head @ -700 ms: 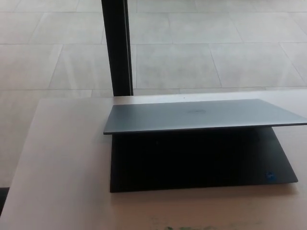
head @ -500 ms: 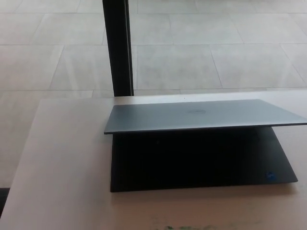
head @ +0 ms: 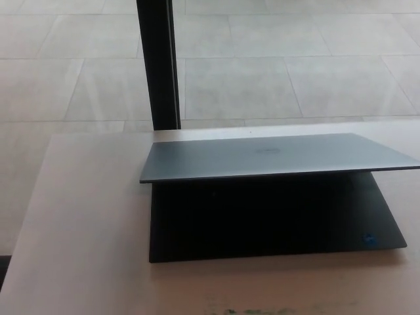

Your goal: The robot uses its right hand to push down on the lid of a laptop kept in the middle of the desk to close it

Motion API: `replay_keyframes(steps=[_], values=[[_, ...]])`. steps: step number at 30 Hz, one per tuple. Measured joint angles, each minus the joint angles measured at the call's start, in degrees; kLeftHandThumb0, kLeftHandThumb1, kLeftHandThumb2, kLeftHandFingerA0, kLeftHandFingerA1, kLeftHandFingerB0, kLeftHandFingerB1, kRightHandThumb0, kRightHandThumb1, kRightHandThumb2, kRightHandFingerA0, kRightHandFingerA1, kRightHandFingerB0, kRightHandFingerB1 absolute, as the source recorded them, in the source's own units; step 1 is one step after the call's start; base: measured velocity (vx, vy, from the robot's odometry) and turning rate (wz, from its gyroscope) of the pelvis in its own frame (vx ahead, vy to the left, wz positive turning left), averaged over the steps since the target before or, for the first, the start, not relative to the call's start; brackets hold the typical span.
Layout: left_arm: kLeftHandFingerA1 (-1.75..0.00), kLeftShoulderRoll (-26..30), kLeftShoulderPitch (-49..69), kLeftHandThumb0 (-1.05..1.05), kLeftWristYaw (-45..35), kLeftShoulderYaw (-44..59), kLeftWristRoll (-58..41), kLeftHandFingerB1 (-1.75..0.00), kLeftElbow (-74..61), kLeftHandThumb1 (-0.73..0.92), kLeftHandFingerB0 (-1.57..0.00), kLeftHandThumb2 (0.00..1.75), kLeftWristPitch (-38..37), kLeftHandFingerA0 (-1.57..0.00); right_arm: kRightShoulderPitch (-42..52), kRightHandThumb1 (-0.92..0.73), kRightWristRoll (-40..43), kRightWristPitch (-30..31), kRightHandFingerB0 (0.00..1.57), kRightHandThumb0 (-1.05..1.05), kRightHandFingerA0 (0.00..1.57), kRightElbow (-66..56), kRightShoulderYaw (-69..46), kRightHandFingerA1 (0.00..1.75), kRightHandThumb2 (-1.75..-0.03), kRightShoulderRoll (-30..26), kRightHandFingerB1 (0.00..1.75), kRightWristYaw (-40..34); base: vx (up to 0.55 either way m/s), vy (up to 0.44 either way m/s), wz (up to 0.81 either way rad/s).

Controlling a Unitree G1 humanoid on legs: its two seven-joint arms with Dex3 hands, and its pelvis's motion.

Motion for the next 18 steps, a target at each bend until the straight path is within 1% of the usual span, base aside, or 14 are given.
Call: replay_keyframes(steps=[1, 2, 3, 5, 6, 7, 9, 10, 11, 12, 13, 14, 17, 18], values=[[-0.82, -0.01, 0.06, -0.96, 0.21, 0.03, -0.32, -0.61, -0.42, 0.77, -0.39, 0.64, 0.55, -0.27, -2.07, -0.92, -0.03, 0.46, 0.20, -0.95, 0.24, -2.18, 1.94, 0.38, -0.81, -0.36, 0.31, 0.15, 0.00, 0.000, 0.00], [-0.82, -0.01, 0.15, -0.96, 0.38, 0.08, -0.60, -0.61, -0.70, 0.77, -0.38, 0.64, 0.97, -0.27, -3.73, -0.92, -0.05, 0.88, 0.21, -0.98, 0.26, -3.64, 3.67, 0.38, -0.79, -0.72, 0.31, 0.38, 0.00, 0.000, 0.00], [-0.74, -0.01, 0.18, -0.96, 0.49, 0.10, -0.96, -0.63, -0.99, 0.56, -0.35, 1.02, 1.49, -0.30, -5.90, -0.91, -0.06, 1.37, 0.22, -0.98, 0.27, -5.44, 5.86, 0.39, -0.79, -1.20, 0.31, 0.84, 0.00, 0.000, 0.00], [-0.74, 0.00, 0.22, -0.96, 0.53, 0.08, -1.38, -0.63, -1.20, 0.56, -0.35, 1.02, 2.24, -0.30, -9.57, -0.91, -0.11, 1.89, 0.22, -0.98, 0.27, -7.93, 10.14, 0.39, -0.79, -1.39, 0.31, 2.10, 0.00, 0.000, 0.00], [-0.70, 0.00, 0.23, -0.92, 0.55, 0.07, -1.64, -0.67, -1.24, 0.57, -0.42, 1.10, 2.55, -0.25, -10.84, -0.92, -0.14, 2.12, 0.23, -0.99, 0.28, -8.78, 11.96, 0.38, -0.77, -1.39, 0.30, 2.76, 0.00, 0.000, 0.00], [-0.78, 0.01, 0.29, -0.97, 0.54, 0.04, -1.91, -0.59, -1.26, 0.78, -0.38, 0.64, 2.80, -0.26, -11.95, -0.92, -0.28, 2.22, 0.22, -1.01, 0.29, -9.64, 14.27, 0.38, -0.78, -1.39, 0.30, 3.56, 0.00, 0.000, 0.00], [-0.78, 0.05, 0.47, -0.97, 0.54, -0.05, -2.23, -0.59, -1.27, 0.78, -0.38, 0.64, 3.15, -0.26, -12.98, -0.92, -0.77, 2.50, 0.22, -1.01, 0.29, -11.41, 18.20, 0.38, -0.78, -1.39, 0.30, 4.86, 0.00, 0.000, 0.00], [-0.79, 0.05, 0.52, -0.96, 0.54, -0.14, -2.37, -0.59, -1.28, 0.76, -0.41, 0.63, 3.37, -0.31, -13.26, -0.92, -1.08, 2.72, 0.22, -0.99, 0.29, -12.27, 19.94, 0.41, -0.79, -1.39, 0.31, 5.60, -0.03, -0.003, 0.07], [-0.80, 0.05, 0.73, -0.96, 0.64, -0.08, -2.47, -0.60, -1.34, 0.77, -0.39, 0.64, 3.54, -0.27, -13.31, -0.92, -1.47, 2.92, 0.23, -0.99, 0.29, -13.27, 21.74, 0.41, -0.79, -1.32, 0.31, 6.06, 0.00, 0.000, 0.00], [-0.72, 0.04, 0.81, -0.90, 0.75, -0.02, -2.51, -0.62, -1.37, 0.57, -0.35, 1.12, 3.63, -0.31, -13.30, -0.92, -1.71, 2.97, 0.21, -0.98, 0.26, -13.98, 22.84, 0.40, -0.79, -1.20, 0.31, 6.31, 0.00, 0.000, 0.00], [-0.72, 0.04, 0.83, -0.90, 0.81, -0.05, -2.61, -0.62, -1.44, 0.57, -0.35, 1.12, 3.72, -0.31, -13.22, -0.92, -2.12, 3.07, 0.21, -0.98, 0.26, -15.22, 24.72, 0.40, -0.79, -0.98, 0.31, 6.79, 0.00, 0.000, 0.00], [-0.78, 0.04, 0.89, -0.98, 0.89, -0.15, -2.71, -0.59, -1.63, 0.77, -0.39, 0.64, 3.80, -0.28, -12.87, -0.91, -2.87, 3.09, 0.20, -0.98, 0.23, -17.05, 27.55, 0.41, -0.81, -0.75, 0.32, 7.56, 0.00, 0.000, 0.00], [-0.79, 0.04, 1.24, -0.97, 0.99, -0.43, -3.02, -0.58, -2.62, 0.78, -0.39, 0.64, 4.27, -0.28, -11.65, -0.92, -4.60, 3.07, 0.24, -0.96, 0.17, -19.99, 33.07, 0.41, -0.77, -0.50, 0.31, 9.42, 0.00, 0.000, 0.00], [-0.72, 0.04, 1.26, -0.97, 1.04, -0.45, -3.09, -0.66, -2.67, 0.59, -0.44, 1.12, 4.31, -0.28, -11.19, -0.91, -5.17, 3.04, 0.20, -1.03, 0.12, -20.44, 34.56, 0.43, -0.84, -0.45, 0.34, 10.03, 0.00, 0.000, 0.00]])
